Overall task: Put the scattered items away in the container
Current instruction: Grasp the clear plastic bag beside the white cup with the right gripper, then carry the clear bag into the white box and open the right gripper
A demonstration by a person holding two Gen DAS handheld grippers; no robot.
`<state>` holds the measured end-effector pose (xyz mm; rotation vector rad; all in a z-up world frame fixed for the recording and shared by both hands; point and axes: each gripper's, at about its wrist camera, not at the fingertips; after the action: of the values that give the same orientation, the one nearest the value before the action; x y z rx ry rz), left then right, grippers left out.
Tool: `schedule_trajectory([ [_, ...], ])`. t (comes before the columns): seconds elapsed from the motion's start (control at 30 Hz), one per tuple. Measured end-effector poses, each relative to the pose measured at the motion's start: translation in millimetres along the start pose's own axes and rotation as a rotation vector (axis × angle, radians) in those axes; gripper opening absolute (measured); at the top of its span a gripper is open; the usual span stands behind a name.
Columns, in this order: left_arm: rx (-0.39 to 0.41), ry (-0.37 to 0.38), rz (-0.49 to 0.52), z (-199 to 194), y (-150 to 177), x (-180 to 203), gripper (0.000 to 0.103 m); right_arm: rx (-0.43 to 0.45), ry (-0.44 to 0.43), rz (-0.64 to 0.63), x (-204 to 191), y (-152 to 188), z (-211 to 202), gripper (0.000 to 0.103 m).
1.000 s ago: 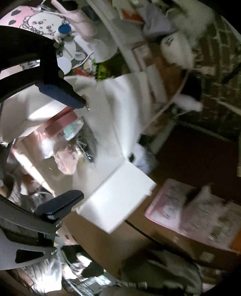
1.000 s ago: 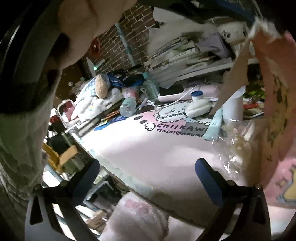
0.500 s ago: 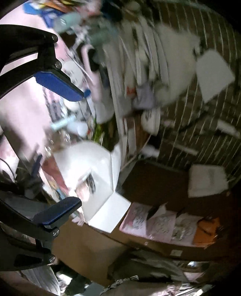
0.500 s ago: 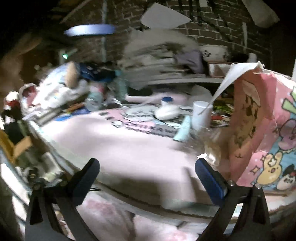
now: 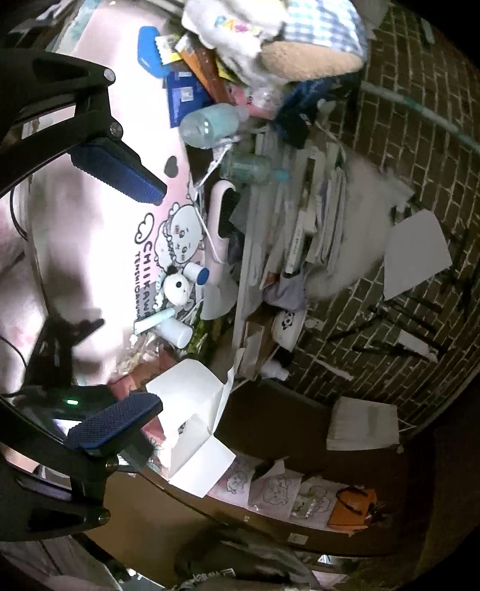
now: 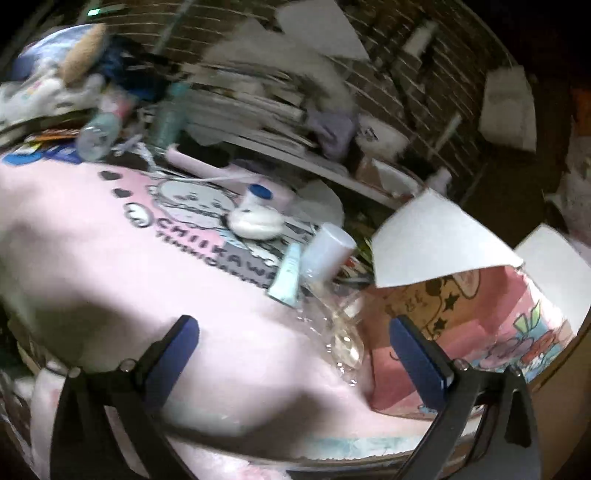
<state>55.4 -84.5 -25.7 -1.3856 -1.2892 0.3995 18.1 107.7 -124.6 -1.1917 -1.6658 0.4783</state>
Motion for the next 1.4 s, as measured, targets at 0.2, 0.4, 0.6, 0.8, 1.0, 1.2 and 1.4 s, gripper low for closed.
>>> schedule_trajectory([
  [0.2, -0.012, 0.016, -0.018, 3, 4, -13, 0.103, -0.125, 0.000, 0.121, 18, -12, 23, 0.073],
  [0.4, -0.006, 0.025, -0.028, 10, 2, -22, 0.103, -0.145, 0.056, 0.154, 22, -10, 30, 0.063],
  [0.6, -0.015, 0.038, -0.028, 16, 3, -23, 0.103, -0.182, 0.020, 0.223, 31, -3, 35, 0.044],
  [0.8, -0.030, 0.031, -0.025, 22, 5, -24, 0.103, -0.173, -0.037, 0.255, 35, 0, 36, 0.026],
  [1.0, -0.028, 0.028, -0.045, 24, 8, -29, 0.103, -0.140, -0.070, 0.239, 37, 3, 30, 0.013],
  [1.2, -0.038, 0.029, -0.054, 27, 10, -28, 0.103, -0.080, -0.117, 0.200, 29, 4, 14, 0.009],
  [1.4, -0.052, 0.028, -0.067, 30, 14, -28, 0.103, -0.042, -0.183, 0.193, 22, -2, 5, 0.009],
])
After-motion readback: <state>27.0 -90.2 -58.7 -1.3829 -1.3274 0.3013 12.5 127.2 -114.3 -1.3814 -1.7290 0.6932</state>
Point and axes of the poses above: each gripper's, at about its wrist camera, not at the fingertips, and z roughly the way its jaws point, x to its right, y to its underside, and after that the axes turned 3 degrees about y, right-handed
